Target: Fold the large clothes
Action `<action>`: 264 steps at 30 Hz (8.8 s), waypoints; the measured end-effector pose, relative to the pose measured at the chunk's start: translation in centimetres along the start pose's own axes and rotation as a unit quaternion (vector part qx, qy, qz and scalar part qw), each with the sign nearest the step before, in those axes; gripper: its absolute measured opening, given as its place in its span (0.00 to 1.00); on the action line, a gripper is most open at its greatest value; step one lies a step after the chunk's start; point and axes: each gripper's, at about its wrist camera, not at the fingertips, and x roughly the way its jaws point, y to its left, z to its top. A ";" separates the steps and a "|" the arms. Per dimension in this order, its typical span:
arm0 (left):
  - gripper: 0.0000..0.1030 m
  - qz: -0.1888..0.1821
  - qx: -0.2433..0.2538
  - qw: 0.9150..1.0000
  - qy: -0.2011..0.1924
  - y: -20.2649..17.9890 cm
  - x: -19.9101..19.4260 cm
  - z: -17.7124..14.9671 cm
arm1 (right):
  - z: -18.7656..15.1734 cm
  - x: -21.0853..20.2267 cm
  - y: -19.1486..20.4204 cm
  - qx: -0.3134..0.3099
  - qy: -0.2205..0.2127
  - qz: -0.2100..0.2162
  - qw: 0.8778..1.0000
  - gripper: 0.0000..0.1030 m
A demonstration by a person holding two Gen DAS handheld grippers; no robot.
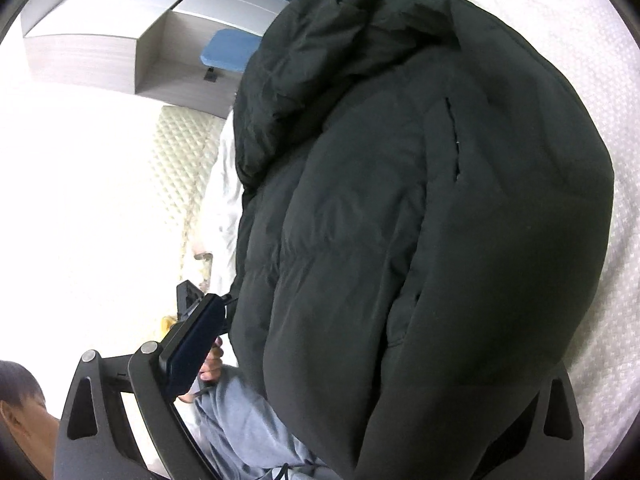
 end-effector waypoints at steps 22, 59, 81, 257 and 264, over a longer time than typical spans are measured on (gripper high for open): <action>0.41 -0.156 -0.029 0.987 -0.003 -2.1 2.1 -0.3 | 0.1 -0.3 2.8 -0.075 -0.037 0.001 0.997 0.30; 0.03 -0.276 0.041 0.948 -0.154 -2.7 -24.5 -16.2 | -14.9 -16.5 12.9 -0.163 -0.121 0.014 0.979 0.08; 0.07 -0.210 -0.045 0.965 -0.148 -6.2 -22.7 -8.8 | -5.8 -15.0 11.3 -0.024 -0.143 0.037 0.989 0.11; 0.84 0.110 0.262 0.895 -0.344 -22.9 -22.4 -8.4 | -1.8 -15.2 20.8 -0.263 -0.348 -0.280 0.855 1.00; 1.00 0.066 0.307 0.876 -0.365 -27.4 -26.4 -14.2 | -6.0 -17.6 26.8 -0.304 -0.383 -0.250 0.836 1.00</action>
